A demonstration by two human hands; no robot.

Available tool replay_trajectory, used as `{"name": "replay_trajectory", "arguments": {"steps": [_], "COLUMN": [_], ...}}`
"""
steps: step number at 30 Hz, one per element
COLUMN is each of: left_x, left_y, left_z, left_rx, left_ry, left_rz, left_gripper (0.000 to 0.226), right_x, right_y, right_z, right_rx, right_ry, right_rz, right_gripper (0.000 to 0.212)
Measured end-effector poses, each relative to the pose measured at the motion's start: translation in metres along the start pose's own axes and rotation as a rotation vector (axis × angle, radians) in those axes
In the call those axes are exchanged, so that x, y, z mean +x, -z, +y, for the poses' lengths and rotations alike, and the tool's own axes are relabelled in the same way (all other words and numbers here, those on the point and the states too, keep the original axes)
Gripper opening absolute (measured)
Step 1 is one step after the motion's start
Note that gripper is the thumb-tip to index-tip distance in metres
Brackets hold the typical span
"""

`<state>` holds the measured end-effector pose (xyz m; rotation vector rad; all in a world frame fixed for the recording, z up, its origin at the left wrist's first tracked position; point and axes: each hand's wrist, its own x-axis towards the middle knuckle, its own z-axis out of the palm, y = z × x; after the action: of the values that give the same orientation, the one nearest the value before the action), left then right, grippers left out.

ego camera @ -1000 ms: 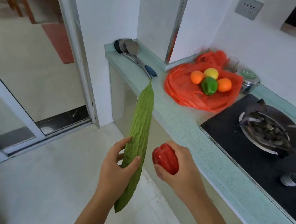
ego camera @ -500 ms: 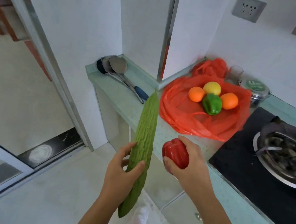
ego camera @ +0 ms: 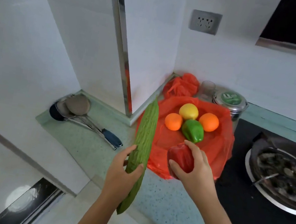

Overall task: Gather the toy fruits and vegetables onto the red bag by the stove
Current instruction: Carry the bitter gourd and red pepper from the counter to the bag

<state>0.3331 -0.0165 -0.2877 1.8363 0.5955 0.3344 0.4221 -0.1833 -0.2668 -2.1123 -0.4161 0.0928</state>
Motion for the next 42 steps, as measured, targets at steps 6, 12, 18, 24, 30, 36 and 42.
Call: {"name": "replay_trajectory", "arguments": {"steps": [6,12,18,24,30,36,42], "left_x": [0.04,0.088,0.151,0.203,0.238,0.257,0.261], "left_y": [-0.002,-0.002,-0.005,-0.013,-0.028,-0.044,-0.065], "left_z": [-0.004,-0.01,-0.018,-0.03,-0.034,-0.04,-0.046], "left_rx": [0.048,0.057,0.109,0.109,0.134,0.143,0.158], "left_ry": [-0.018,-0.018,-0.065,-0.11,-0.131,-0.149,-0.195], "left_rz": [-0.09,-0.18,-0.312,-0.41,-0.472,-0.49,-0.46], "left_gripper": [0.05,0.051,0.052,0.052,0.052,0.051,0.052], "right_x": [0.015,0.035,0.063,0.09,0.106,0.122,0.132], "right_y": [-0.004,-0.013,-0.037,-0.057,-0.069,-0.075,-0.086], "right_z": [0.008,0.01,0.009,0.016,0.022,0.029,0.039], "right_rx": [-0.017,-0.037,-0.069,-0.086,-0.126,-0.148,-0.16], "right_ry": [-0.077,-0.174,-0.25,-0.307,-0.37,-0.41,-0.437], "right_rz": [0.039,0.109,0.193,0.244,0.257,0.262,0.239], "right_gripper": [0.064,0.064,0.064,0.062,0.063,0.064,0.065]}}
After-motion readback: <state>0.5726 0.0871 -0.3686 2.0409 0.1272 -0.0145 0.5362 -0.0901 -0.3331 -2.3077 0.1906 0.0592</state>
